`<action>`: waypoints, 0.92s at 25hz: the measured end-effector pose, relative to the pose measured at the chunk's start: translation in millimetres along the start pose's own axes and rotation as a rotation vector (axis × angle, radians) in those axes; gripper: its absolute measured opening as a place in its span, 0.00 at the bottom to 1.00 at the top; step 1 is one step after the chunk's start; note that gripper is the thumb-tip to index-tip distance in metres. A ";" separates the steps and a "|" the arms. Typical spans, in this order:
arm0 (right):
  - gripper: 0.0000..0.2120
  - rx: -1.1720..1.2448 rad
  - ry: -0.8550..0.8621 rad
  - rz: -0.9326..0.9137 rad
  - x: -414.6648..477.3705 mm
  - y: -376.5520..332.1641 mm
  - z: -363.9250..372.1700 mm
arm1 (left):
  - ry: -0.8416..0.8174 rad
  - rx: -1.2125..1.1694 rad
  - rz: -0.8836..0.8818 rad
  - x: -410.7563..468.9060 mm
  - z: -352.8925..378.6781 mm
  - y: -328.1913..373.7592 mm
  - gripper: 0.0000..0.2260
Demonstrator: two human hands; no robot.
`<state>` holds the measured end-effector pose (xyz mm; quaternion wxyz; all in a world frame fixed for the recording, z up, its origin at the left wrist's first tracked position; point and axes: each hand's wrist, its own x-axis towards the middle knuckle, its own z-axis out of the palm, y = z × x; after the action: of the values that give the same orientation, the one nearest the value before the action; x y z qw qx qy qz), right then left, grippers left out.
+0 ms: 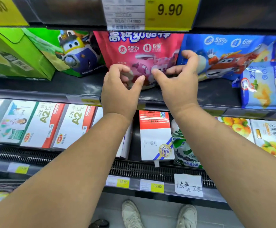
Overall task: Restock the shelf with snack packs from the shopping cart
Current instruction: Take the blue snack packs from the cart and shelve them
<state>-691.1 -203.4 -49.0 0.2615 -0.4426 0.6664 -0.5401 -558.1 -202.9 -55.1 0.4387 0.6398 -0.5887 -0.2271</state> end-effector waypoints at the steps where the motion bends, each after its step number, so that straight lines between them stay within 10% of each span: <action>1: 0.36 -0.011 0.019 0.003 1.8 -0.4 4.3 | -0.003 -0.001 -0.004 5.0 -1.2 -2.9 0.15; 23: 0.29 -0.058 0.152 0.025 3.3 6.9 16.5 | 0.050 0.026 0.103 46.8 19.7 -20.6 0.20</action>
<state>-681.2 -214.1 -59.8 0.2038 -0.3993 0.7051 -0.5494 -553.0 -254.9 -71.7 0.4559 0.6198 -0.6128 -0.1804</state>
